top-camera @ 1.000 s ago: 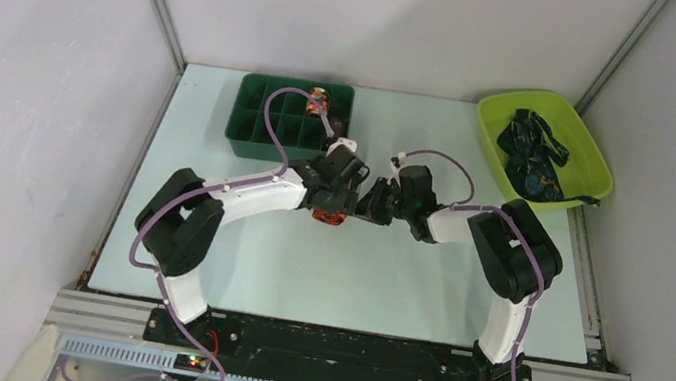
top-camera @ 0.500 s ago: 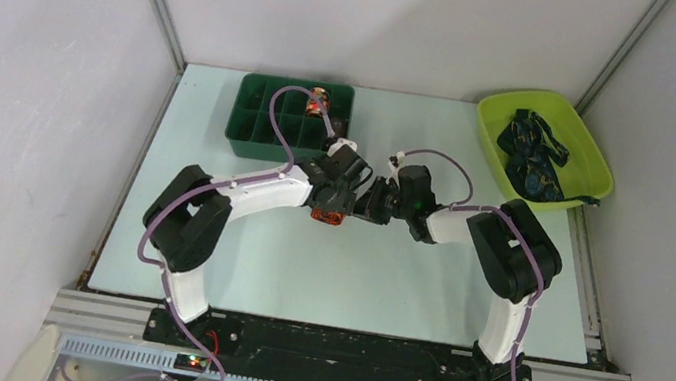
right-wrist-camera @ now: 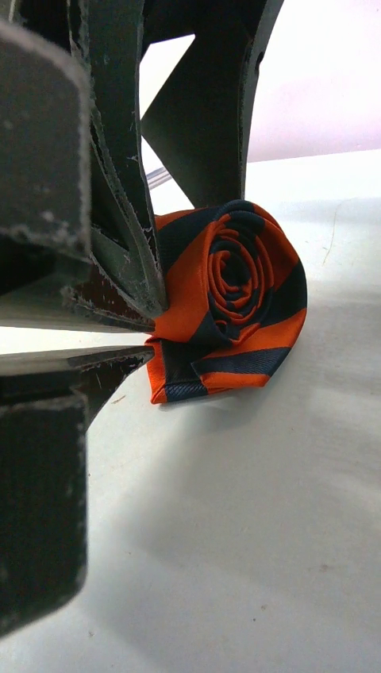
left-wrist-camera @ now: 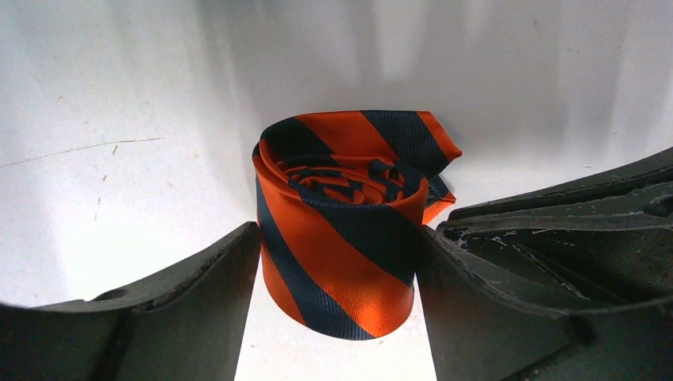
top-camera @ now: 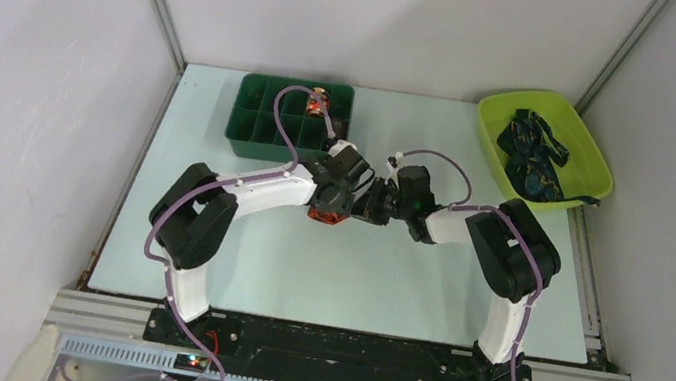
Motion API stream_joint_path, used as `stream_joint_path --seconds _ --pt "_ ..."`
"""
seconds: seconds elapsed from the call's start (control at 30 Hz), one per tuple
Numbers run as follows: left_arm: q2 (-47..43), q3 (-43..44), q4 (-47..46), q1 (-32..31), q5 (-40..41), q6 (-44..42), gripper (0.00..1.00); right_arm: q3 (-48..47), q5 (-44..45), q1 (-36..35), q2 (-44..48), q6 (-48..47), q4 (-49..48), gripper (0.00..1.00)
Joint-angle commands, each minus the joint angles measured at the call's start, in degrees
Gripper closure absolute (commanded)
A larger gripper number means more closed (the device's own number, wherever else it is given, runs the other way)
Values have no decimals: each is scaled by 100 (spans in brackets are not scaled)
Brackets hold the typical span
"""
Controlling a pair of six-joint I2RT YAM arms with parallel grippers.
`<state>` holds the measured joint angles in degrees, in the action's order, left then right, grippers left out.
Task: Roll the ties
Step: Pick up the tie at the center of the board.
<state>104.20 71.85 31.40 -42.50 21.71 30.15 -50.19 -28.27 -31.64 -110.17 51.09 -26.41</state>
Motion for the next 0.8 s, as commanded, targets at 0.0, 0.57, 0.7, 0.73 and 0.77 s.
stream_joint_path --seconds 0.0,0.57,0.7,0.73,0.77 --pt "84 271 155 -23 240 58 24 -166 -41 -27 -44 42 -289 86" --pt "496 546 422 -22 548 133 17 -166 70 26 67 -73 -49 85" --pt "569 553 402 -22 536 184 19 -128 291 67 269 -246 140 85" --pt "581 561 400 -26 531 193 20 -82 330 86 308 -272 148 85" --pt "607 568 397 -27 529 199 21 -58 362 116 379 -292 160 85"
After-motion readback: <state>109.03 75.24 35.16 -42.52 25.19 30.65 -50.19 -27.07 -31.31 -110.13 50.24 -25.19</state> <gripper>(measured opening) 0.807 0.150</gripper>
